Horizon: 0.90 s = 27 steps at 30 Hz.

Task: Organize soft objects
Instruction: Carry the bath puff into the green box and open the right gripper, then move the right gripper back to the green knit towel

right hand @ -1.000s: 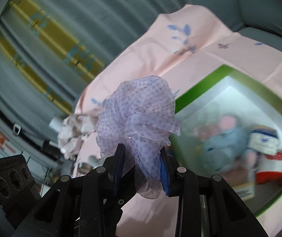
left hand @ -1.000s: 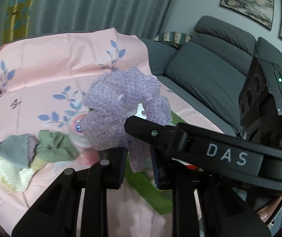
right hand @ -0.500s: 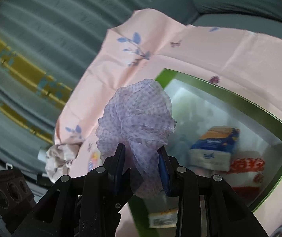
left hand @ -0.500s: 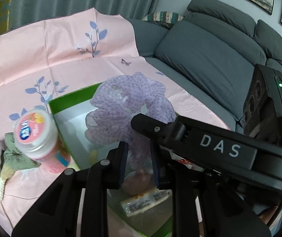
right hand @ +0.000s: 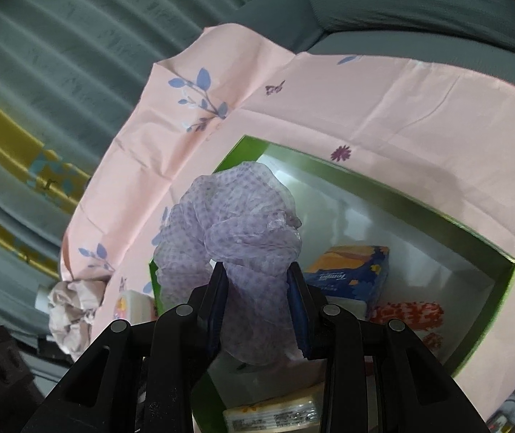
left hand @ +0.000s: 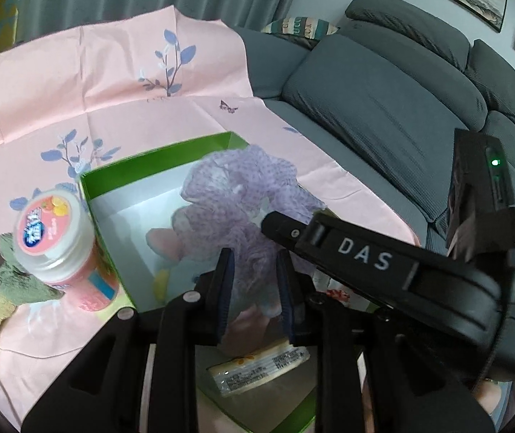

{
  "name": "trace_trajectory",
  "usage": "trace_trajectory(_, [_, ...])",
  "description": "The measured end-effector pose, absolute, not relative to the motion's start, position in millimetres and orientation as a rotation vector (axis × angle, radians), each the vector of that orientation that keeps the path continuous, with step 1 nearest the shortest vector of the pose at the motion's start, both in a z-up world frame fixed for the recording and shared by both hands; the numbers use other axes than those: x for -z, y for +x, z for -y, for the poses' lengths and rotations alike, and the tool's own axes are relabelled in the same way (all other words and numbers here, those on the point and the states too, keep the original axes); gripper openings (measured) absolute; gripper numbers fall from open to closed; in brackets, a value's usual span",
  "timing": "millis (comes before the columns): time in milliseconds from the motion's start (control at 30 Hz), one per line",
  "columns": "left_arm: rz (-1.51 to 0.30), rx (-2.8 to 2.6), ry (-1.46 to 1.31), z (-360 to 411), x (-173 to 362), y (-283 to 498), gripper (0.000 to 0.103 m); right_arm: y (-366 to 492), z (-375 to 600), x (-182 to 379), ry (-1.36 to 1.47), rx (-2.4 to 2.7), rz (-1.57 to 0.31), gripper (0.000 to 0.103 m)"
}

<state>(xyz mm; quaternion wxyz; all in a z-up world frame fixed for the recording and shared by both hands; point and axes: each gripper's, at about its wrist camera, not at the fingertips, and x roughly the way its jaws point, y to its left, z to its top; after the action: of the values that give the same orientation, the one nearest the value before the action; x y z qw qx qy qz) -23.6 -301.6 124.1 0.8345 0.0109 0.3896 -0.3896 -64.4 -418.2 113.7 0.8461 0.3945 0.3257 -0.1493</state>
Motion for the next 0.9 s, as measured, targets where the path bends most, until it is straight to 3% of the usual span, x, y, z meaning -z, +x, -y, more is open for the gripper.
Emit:
trace_trajectory(133, [-0.789,0.836,0.021,291.9,-135.2,-32.2,0.028,-70.3,417.6,-120.8,0.802,0.364,-0.656,0.036])
trace_trajectory(200, [-0.774,0.839,0.016,284.9,-141.0,-37.3,0.038,-71.4,416.5,-124.0,0.786,0.376,-0.655,0.036])
trace_trajectory(267, [-0.755,0.837,0.006,273.9,-146.6,-42.3,0.048,-73.6,414.8,-127.4,0.775,0.391,-0.652,0.044])
trace_trajectory(333, [-0.744,0.822,-0.018,261.0,-150.6,-44.8,0.065,-78.1,412.5,-131.8,0.772,0.403,-0.623,0.063])
trace_trajectory(400, [-0.747,0.807,-0.073,241.4,-152.4,-45.6,0.081,-81.8,410.5,-136.8,0.768,0.403,-0.59,0.066])
trace_trajectory(467, [-0.762,0.811,-0.122,225.3,-153.1,-45.9,0.089,-84.9,406.5,-144.7,0.747,0.406,-0.565,0.072])
trace_trajectory(633, [-0.778,0.716,-0.187,180.4,-151.4,-46.4,0.099,-85.1,391.9,-157.0,0.693,0.395,-0.533,0.083])
trace_trajectory(900, [-0.796,0.499,-0.217,99.6,-132.2,-41.8,0.101,-75.6,360.9,-169.2,0.564,0.38,-0.559,0.085])
